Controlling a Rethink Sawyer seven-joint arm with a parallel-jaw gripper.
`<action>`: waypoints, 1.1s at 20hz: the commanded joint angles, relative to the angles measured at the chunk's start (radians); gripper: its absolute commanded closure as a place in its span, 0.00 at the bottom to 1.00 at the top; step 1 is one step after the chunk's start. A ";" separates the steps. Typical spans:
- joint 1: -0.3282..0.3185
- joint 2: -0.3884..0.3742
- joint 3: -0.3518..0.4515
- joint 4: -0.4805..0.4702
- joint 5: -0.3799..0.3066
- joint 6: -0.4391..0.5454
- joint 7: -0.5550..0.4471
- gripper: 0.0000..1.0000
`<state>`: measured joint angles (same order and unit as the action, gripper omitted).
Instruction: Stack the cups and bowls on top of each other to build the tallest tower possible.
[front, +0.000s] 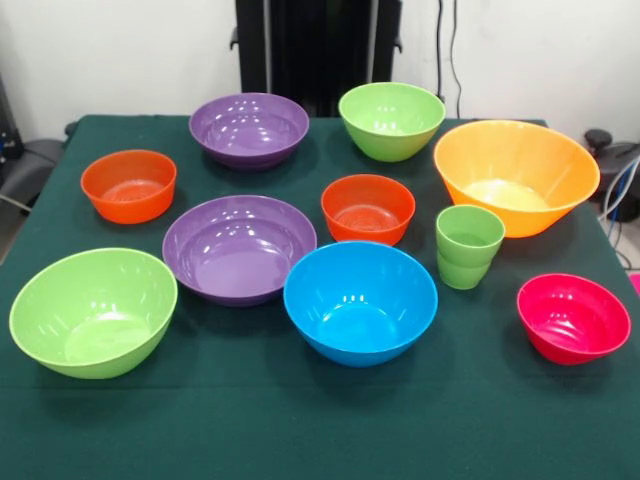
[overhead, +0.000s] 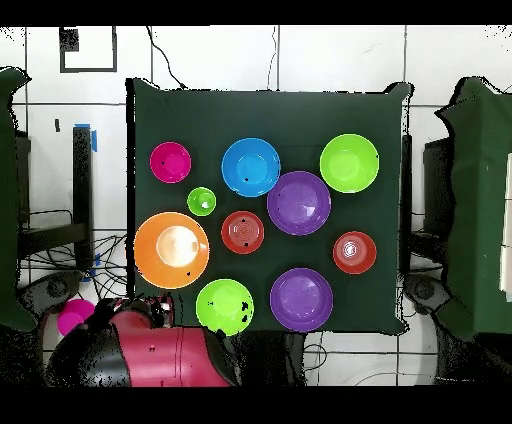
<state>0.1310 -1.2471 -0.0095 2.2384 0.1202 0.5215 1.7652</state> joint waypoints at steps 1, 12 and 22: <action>0.027 0.119 0.078 0.223 0.087 -0.228 0.248 0.00; 0.040 0.365 0.103 0.112 0.041 -0.512 0.347 0.00; -0.054 0.547 0.171 0.013 -0.009 -0.549 0.279 0.00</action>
<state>0.1091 -0.8807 0.0491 2.3337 0.1664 0.0478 1.9464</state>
